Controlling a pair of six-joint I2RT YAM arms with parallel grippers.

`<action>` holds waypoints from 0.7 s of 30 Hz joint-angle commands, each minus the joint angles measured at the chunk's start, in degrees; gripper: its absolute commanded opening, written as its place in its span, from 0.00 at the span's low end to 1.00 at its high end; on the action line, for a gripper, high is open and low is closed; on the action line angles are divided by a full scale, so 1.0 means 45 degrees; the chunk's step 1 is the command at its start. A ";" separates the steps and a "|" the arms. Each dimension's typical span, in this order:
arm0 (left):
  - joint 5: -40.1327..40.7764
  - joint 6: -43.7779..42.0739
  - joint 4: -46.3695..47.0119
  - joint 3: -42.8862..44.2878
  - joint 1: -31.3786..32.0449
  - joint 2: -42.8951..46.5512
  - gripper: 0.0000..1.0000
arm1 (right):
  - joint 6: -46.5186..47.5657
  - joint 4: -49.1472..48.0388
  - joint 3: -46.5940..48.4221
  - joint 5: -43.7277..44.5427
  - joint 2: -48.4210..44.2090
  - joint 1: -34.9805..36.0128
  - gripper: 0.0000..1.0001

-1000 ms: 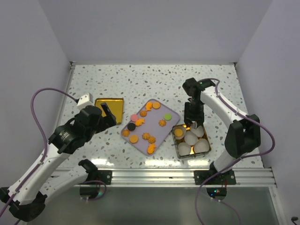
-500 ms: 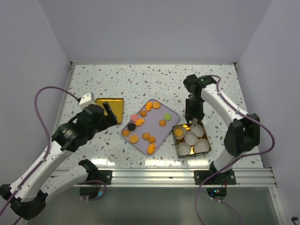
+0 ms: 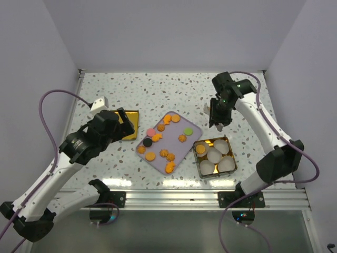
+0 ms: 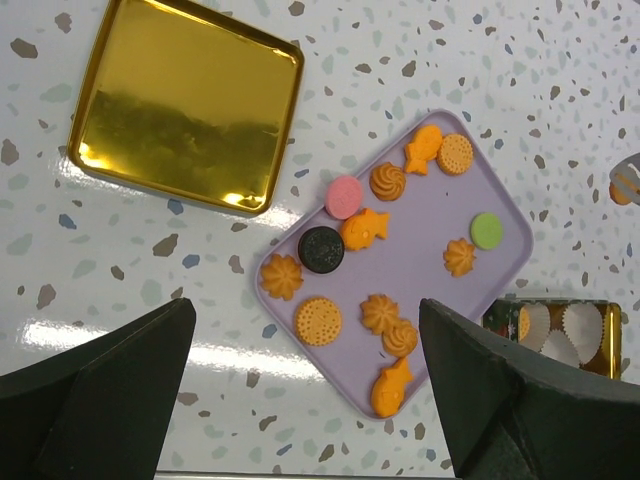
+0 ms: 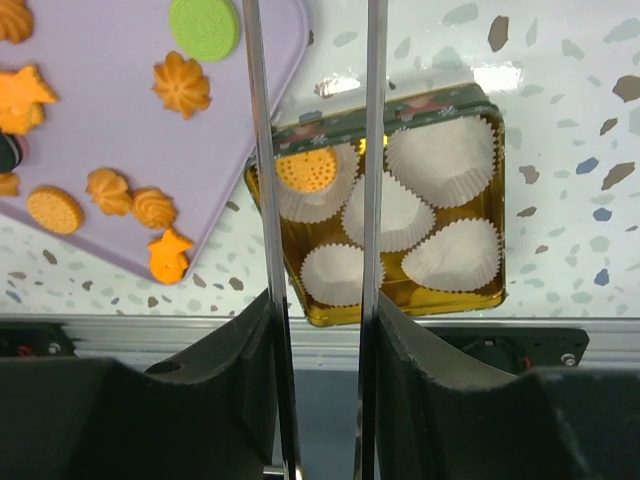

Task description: Pack the cookies

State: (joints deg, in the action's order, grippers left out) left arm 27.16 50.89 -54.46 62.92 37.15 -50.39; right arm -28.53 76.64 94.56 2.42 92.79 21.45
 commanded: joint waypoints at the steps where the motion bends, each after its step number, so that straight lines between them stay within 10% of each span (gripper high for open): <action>1: -0.0019 -0.0392 0.0285 0.0667 -0.0071 -0.0129 1.00 | -0.0163 0.1855 -0.0641 -0.0906 -0.2079 -0.0021 0.38; 21: -0.1405 0.0252 0.0343 0.0629 -0.0071 -0.0346 1.00 | -0.1140 0.2344 -0.6911 -0.2587 -0.8296 -0.0021 0.39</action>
State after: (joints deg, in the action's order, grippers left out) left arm 22.17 50.54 -54.46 64.29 37.15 -52.90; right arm -32.99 77.73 64.95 -7.31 57.32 21.45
